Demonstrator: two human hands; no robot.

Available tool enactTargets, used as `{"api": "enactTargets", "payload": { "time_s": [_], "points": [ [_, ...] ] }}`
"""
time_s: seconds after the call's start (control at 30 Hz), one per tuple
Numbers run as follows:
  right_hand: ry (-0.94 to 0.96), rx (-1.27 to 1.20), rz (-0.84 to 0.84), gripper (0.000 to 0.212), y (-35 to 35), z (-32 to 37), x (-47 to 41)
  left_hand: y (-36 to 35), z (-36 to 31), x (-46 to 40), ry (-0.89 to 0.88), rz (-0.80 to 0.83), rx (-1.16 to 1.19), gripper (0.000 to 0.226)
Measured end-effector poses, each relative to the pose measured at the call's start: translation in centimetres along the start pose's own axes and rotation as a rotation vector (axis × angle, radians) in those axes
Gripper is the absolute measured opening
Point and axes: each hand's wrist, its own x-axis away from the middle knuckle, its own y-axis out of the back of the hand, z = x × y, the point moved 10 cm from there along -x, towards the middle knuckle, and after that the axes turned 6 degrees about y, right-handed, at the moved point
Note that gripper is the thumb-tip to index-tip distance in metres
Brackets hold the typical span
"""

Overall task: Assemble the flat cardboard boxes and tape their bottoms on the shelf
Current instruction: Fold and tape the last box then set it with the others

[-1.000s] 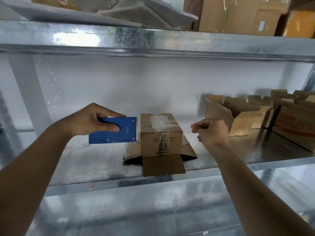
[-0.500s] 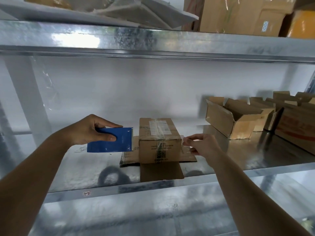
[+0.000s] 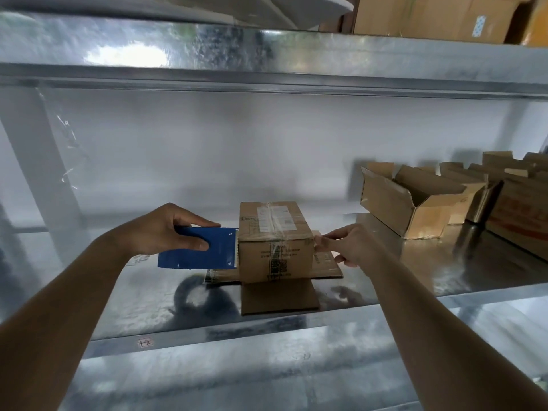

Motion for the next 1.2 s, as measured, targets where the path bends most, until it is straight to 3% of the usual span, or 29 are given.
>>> {"api": "enactTargets", "payload": {
  "time_s": [0.2,0.33,0.53,0.7,0.8,0.93,1.03,1.1,1.2],
  "points": [
    [-0.15,-0.128,0.018,0.023,-0.4,-1.3,0.0,0.0,-0.2,-0.6,-0.022,0.002,-0.02,0.049],
    [-0.311,-0.37,0.011,0.049,-1.4,-3.3,0.5,-0.1,-0.1,-1.0,-0.026,0.008,-0.026,0.051],
    [-0.426,-0.66,-0.02,0.065,-3.5,-5.3,1.0,-0.2,0.6,-1.2,-0.022,0.011,-0.01,0.051],
    [-0.147,-0.68,-0.038,0.05,-2.6,-2.8,0.0,0.1,0.8,-1.2,-0.024,0.007,-0.005,0.05],
    [0.148,-0.482,-0.18,0.023,-0.7,0.3,-0.2,0.1,1.0,-1.2,-0.018,0.003,0.0,0.049],
    [0.596,-0.178,-0.365,0.016,0.3,6.3,1.5,-0.3,0.8,-1.2,-0.019,0.005,0.0,0.049],
    [0.891,0.224,-0.176,0.029,-4.4,10.5,2.9,-0.4,0.6,-1.1,-0.023,0.007,0.001,0.05],
    [0.901,0.446,-0.054,0.035,-7.8,10.9,2.8,-0.4,0.7,-1.1,-0.027,0.007,0.002,0.05],
    [0.839,0.578,0.037,0.038,-10.4,9.5,2.6,-0.5,0.8,-0.9,-0.027,0.0,0.009,0.049]
  ]
}}
